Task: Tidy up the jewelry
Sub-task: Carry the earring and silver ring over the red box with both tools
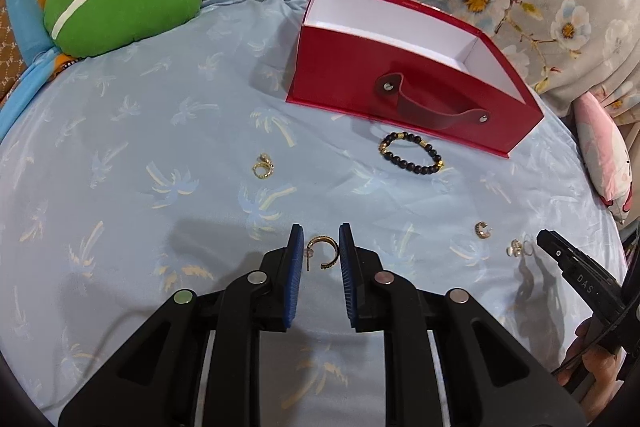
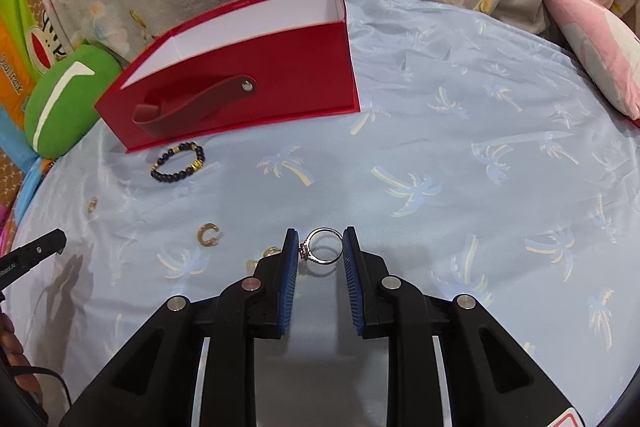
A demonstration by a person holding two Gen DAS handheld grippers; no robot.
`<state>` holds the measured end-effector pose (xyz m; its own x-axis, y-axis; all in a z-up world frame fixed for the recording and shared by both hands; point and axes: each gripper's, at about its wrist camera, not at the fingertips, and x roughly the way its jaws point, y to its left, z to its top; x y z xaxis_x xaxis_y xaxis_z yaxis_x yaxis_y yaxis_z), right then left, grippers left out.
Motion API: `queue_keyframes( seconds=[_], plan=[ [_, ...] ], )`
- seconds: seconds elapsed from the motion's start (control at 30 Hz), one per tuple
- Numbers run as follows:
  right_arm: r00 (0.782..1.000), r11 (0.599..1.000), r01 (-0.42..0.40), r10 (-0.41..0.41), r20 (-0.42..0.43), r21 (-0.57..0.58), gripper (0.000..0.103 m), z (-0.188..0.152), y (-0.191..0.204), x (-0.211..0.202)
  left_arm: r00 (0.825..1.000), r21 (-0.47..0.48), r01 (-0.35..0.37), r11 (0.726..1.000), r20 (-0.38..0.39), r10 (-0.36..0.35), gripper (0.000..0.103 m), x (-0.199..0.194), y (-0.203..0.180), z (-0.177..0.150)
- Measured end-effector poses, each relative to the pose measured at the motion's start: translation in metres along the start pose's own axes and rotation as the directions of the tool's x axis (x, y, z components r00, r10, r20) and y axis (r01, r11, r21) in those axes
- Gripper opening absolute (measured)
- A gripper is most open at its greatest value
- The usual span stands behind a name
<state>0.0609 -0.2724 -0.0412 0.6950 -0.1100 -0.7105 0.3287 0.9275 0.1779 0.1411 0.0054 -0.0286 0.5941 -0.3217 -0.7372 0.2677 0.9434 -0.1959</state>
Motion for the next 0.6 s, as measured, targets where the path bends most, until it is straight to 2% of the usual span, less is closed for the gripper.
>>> queue_keyframes(
  seconds=[0.23,0.43,0.6],
  plan=[
    [0.995,0.999,-0.035,0.037,0.088,-0.017,0.021,0.015,0.009,-0.041,0.998,0.022,-0.008,1.0,0.061,0.007,0.017,-0.028,-0.009,0.015],
    [0.983,0.996,-0.067,0.076,0.169,-0.058,0.021,0.042,0.022,-0.07,0.992,0.062,-0.011,0.998,0.126,0.003,0.018,-0.048,-0.021,0.044],
    [0.97,0.99,-0.113,0.129,0.204,-0.087,0.021,0.078,0.033,-0.074,0.983,0.105,-0.003,0.994,0.18,-0.016,0.018,-0.059,-0.037,0.08]
  ],
)
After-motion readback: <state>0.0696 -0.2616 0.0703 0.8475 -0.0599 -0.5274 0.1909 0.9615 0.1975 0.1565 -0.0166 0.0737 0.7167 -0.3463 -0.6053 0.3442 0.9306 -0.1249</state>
